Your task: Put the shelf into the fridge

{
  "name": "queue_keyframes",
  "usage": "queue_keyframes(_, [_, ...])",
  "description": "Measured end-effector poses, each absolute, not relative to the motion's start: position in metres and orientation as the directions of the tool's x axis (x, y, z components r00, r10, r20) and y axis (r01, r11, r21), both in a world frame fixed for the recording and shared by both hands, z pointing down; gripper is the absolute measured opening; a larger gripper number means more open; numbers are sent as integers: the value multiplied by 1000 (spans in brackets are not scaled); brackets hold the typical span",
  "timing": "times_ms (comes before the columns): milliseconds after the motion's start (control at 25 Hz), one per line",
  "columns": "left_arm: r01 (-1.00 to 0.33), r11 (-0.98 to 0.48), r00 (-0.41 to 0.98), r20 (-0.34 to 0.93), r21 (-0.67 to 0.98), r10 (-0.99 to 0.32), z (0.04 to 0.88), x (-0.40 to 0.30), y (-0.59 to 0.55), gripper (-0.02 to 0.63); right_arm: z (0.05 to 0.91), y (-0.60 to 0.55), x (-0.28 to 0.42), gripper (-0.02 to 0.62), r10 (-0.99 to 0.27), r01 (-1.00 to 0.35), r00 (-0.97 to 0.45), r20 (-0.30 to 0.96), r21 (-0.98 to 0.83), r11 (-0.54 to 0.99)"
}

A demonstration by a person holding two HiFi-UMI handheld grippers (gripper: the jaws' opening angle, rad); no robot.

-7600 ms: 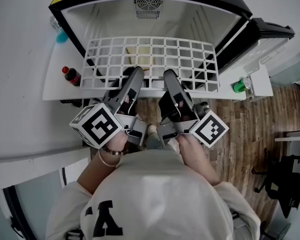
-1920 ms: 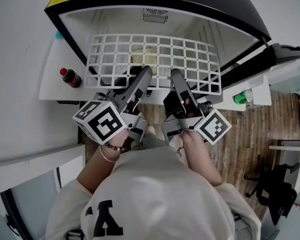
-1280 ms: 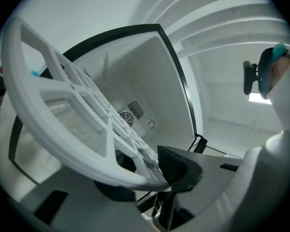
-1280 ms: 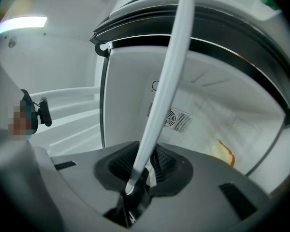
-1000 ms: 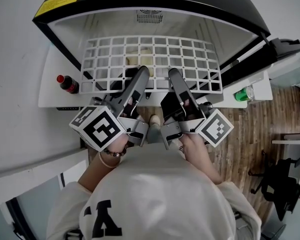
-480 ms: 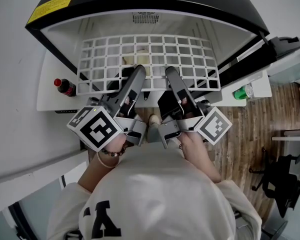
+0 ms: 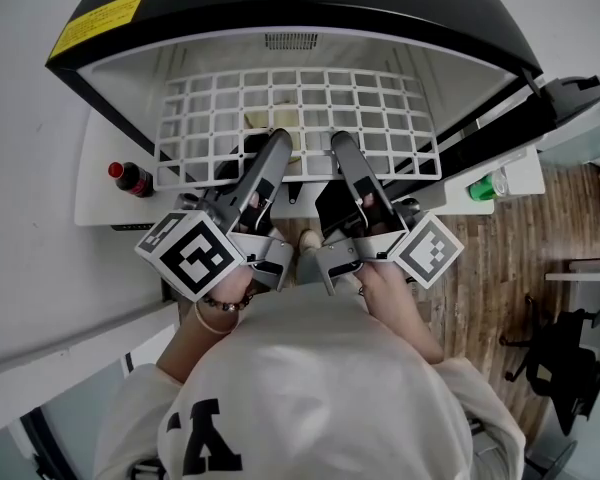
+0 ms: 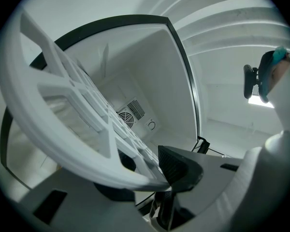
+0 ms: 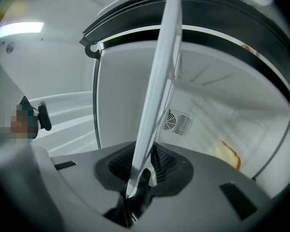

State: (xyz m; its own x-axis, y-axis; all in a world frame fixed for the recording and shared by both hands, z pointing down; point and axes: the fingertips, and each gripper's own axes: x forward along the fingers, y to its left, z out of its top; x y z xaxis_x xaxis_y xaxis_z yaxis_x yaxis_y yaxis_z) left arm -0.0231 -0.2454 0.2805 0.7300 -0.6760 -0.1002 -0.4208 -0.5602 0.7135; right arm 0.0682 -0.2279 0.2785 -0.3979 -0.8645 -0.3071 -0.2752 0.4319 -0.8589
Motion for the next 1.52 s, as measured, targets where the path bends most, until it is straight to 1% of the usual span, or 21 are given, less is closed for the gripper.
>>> queue_keyframes(1520, [-420, -548, 719, -104, 723, -688, 279, -21, -267, 135, 277, -249, 70, 80, -854, -247, -415, -314, -864, 438])
